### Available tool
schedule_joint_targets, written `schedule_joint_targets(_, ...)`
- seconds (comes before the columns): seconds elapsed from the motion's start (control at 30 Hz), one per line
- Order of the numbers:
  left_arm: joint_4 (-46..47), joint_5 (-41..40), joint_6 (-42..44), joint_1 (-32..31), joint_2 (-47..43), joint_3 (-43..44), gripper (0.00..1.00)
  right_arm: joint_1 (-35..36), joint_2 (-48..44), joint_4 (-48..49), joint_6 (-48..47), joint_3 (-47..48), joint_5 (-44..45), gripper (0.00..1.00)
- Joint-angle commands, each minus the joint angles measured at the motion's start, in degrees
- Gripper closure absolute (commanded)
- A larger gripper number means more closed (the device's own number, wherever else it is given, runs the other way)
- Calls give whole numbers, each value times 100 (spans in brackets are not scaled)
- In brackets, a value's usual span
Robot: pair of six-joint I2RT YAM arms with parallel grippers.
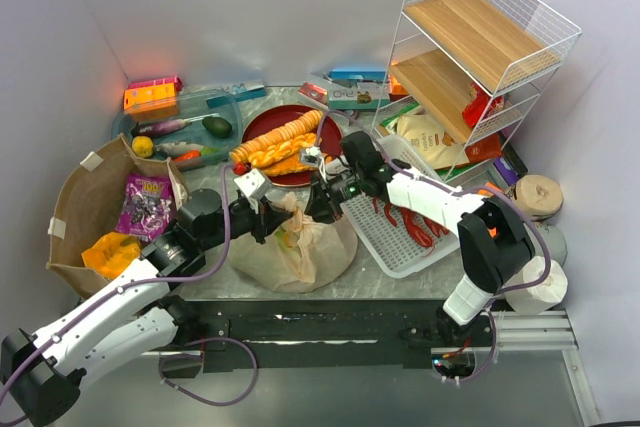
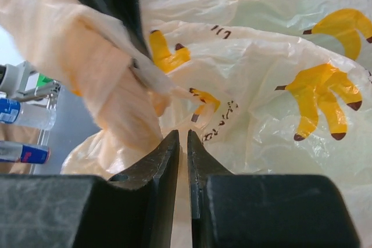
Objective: Place the mixed food into the grocery bags and tie them
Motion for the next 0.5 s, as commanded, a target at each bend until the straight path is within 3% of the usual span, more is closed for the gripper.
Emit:
schedule_joint_targets(0.0, 479, 56, -90, -22, -78, 57, 99, 62, -169, 1614, 969, -407, -136, 82)
schedule_joint_targets(0.07, 532, -5, -134, -40, -87, 22, 99, 88, -177, 2307, 1235, -574, -154, 81)
schedule_joint_targets(0.23, 594, -234, -178, -92, -17, -48, 99, 167, -414, 2891, 1605, -803, -137, 77)
schedule_joint_targets(0.47, 585, -585, -239, -172, 97, -66, 99, 185, -599, 3620, 1965, -1242, -180, 61)
